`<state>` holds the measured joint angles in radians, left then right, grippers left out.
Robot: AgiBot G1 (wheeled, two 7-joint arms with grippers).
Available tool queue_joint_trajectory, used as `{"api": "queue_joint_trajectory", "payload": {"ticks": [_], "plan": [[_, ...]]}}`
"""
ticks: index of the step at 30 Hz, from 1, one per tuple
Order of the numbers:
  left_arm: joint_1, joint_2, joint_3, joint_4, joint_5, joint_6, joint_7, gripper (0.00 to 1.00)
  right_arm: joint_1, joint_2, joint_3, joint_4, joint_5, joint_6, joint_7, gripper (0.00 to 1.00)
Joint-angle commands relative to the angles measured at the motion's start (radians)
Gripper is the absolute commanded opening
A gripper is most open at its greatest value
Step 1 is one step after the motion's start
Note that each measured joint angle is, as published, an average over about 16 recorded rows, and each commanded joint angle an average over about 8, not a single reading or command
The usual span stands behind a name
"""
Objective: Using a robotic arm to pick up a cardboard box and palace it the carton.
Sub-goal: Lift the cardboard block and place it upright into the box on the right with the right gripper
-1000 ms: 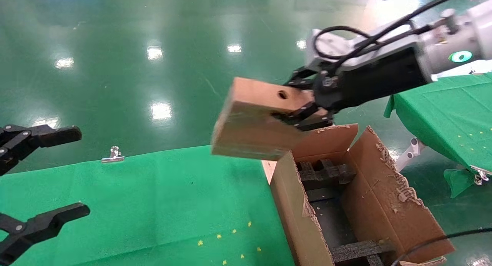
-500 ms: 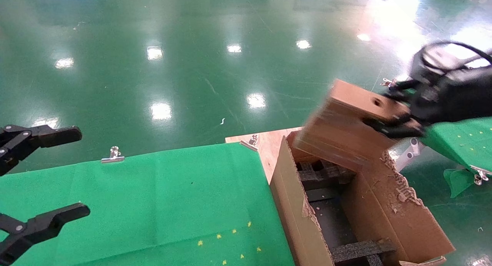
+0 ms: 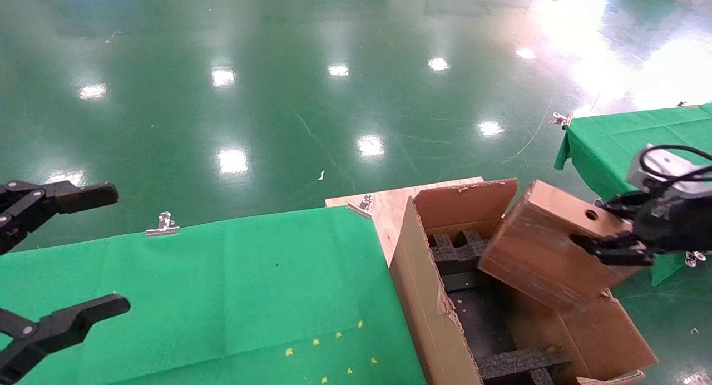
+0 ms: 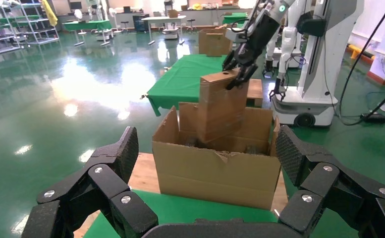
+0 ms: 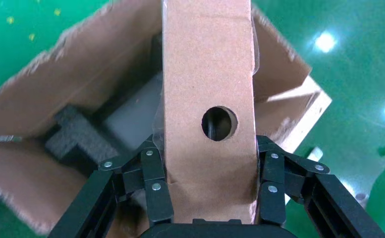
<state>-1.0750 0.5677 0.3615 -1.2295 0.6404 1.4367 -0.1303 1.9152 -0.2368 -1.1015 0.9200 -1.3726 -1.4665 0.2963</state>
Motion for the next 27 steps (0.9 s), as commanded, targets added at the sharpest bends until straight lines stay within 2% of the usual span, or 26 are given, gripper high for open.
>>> {"api": "queue_joint_trajectory", "payload": {"ticks": [1, 11, 15, 18, 21, 27], "plan": [[0.000, 0.000, 0.000, 0.000, 0.000, 0.000, 0.000, 1.00, -0.021, 0.008, -0.006, 0.005, 0.012, 0.023, 0.007, 0.00], [0.000, 0.000, 0.000, 0.000, 0.000, 0.000, 0.000, 1.00, -0.023, 0.005, -0.007, 0.006, 0.013, 0.025, 0.009, 0.00], [0.000, 0.000, 0.000, 0.000, 0.000, 0.000, 0.000, 1.00, -0.042, -0.005, -0.016, 0.004, 0.013, 0.050, 0.045, 0.00], [0.000, 0.000, 0.000, 0.000, 0.000, 0.000, 0.000, 1.00, -0.077, -0.012, -0.030, 0.015, 0.015, 0.107, 0.123, 0.00], [0.000, 0.000, 0.000, 0.000, 0.000, 0.000, 0.000, 1.00, -0.121, -0.007, -0.047, 0.058, 0.015, 0.185, 0.240, 0.00], [0.000, 0.000, 0.000, 0.000, 0.000, 0.000, 0.000, 1.00, -0.202, 0.046, -0.087, 0.232, -0.014, 0.339, 0.519, 0.00]]}}
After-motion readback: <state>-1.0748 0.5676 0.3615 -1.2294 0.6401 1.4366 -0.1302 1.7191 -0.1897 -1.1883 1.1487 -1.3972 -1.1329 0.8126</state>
